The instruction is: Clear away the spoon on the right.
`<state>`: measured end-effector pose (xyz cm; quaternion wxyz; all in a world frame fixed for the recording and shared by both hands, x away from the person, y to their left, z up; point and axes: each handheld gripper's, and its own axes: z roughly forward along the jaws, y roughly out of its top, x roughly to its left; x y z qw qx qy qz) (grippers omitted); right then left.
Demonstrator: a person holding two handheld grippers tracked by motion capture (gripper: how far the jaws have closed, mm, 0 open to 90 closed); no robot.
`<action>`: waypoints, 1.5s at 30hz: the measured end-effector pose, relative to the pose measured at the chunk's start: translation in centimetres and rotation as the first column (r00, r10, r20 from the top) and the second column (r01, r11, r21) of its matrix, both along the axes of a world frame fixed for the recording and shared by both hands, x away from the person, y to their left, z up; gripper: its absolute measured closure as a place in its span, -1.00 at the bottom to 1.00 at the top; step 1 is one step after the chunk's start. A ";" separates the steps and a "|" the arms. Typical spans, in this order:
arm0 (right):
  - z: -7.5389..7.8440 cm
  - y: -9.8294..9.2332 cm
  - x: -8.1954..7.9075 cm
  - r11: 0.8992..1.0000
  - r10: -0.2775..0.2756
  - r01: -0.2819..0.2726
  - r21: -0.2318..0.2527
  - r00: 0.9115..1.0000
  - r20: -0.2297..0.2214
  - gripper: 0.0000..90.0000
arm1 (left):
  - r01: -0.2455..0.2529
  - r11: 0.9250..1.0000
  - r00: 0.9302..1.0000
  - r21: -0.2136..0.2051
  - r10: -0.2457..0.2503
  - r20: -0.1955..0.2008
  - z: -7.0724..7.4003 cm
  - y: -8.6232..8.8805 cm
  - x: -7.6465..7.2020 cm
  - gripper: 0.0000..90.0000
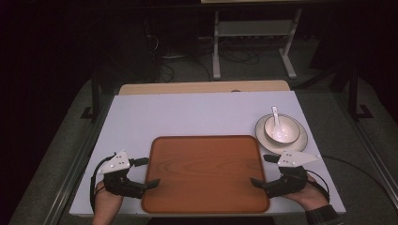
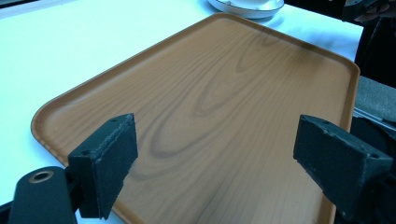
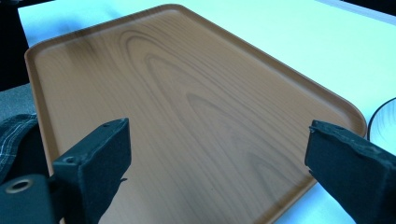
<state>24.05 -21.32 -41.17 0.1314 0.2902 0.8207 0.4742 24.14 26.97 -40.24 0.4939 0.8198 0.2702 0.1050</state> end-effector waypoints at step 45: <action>2.2 -0.2 2.6 0.998 -0.061 0.060 0.028 0.997 0.050 -0.86 | 0.002 1.000 1.000 0.007 -0.002 -0.002 -0.1 -0.1 0.1 -0.70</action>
